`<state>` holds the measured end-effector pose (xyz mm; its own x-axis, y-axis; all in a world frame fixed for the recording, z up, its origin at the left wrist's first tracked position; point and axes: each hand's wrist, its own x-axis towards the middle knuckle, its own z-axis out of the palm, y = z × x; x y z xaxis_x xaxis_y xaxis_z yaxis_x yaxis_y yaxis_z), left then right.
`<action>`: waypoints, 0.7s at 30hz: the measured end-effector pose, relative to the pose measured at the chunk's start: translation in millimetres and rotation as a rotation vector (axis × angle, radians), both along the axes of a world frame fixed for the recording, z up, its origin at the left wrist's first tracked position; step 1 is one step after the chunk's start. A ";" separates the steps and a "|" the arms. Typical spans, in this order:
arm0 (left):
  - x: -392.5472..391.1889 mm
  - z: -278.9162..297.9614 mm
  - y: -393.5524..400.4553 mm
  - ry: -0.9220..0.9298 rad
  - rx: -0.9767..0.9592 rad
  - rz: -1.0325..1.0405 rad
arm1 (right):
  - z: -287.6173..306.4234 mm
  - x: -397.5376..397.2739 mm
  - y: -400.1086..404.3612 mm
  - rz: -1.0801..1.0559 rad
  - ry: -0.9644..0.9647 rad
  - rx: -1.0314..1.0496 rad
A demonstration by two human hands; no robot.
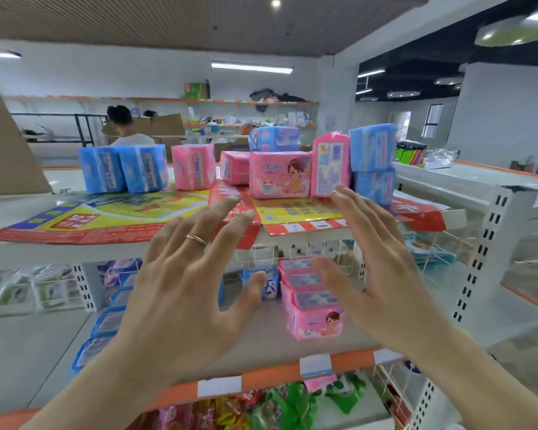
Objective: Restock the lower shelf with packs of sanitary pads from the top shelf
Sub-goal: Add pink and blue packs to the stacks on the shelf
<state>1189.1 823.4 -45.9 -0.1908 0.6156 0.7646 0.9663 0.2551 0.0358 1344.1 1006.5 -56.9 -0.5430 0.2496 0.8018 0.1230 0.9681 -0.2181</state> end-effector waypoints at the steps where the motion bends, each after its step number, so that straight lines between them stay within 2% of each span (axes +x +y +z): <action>1: -0.7 3.4 8.5 0.005 -0.001 0.004 | 1.9 -0.4 8.3 -0.004 -0.006 0.005; 11: 0.1 41.3 102.4 0.131 -0.012 0.098 | 32.3 0.8 111.7 -0.067 -0.036 0.045; 21: -23.0 62.8 175.0 0.133 -0.165 0.220 | 59.2 -25.2 174.0 -0.029 -0.143 -0.011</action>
<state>1166.2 998.3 16.9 -0.2383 0.6881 0.6854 0.8804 0.4510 -0.1468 1318.9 1180.5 2.3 -0.6443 0.2752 0.7135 0.1811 0.9614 -0.2072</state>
